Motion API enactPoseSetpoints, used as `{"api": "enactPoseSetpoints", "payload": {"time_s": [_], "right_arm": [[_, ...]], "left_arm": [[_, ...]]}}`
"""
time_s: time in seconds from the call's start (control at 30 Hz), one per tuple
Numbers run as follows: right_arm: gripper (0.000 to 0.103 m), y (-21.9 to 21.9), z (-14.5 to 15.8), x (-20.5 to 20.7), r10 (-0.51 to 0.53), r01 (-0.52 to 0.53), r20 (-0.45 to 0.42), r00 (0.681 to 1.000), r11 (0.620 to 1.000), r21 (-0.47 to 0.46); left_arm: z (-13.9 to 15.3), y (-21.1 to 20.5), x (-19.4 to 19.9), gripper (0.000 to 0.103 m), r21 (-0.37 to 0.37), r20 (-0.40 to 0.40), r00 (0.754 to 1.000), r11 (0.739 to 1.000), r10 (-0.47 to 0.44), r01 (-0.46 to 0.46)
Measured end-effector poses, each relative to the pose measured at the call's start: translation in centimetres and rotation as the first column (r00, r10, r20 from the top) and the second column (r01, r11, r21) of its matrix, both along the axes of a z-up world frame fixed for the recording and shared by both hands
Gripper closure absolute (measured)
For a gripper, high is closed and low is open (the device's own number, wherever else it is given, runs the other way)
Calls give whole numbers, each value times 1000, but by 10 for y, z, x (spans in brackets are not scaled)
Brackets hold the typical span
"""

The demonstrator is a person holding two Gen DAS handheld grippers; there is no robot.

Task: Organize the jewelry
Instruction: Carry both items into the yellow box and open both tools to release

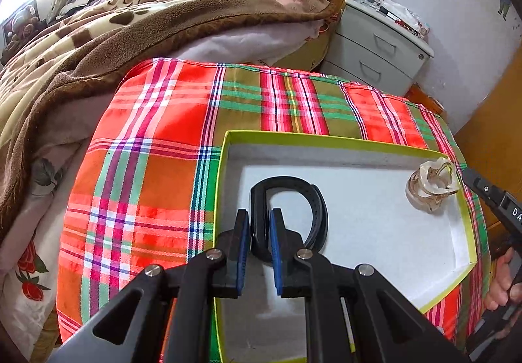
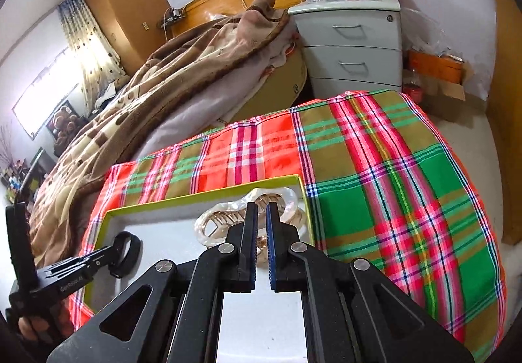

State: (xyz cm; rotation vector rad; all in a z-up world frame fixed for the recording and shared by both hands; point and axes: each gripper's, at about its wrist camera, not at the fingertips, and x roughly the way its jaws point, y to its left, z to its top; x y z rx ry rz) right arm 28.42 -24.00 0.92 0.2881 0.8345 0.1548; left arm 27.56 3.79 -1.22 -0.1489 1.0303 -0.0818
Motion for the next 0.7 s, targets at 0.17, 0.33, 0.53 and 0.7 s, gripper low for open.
{"api": "enactPoseSetpoints", "payload": {"time_s": [0.17, 0.33, 0.53, 0.7], "right_arm": [[98, -1, -4, 2, -1, 2, -16, 1000, 1000, 5], [98, 1, -1, -4, 6, -6, -9, 1000, 1000, -1], [93, -2, 12, -23, 20, -20, 23, 1000, 1000, 14], [92, -3, 23, -48, 32, -32, 53, 998, 999, 10]], "left_arm": [[1, 0, 0, 89, -3, -3, 1000, 1000, 1, -1], [5, 1, -2, 84, -12, 3, 1000, 1000, -9, 9], [20, 2, -17, 69, -4, 43, 999, 1000, -13, 13], [35, 8, -38, 67, -31, 80, 997, 999, -13, 15]]}}
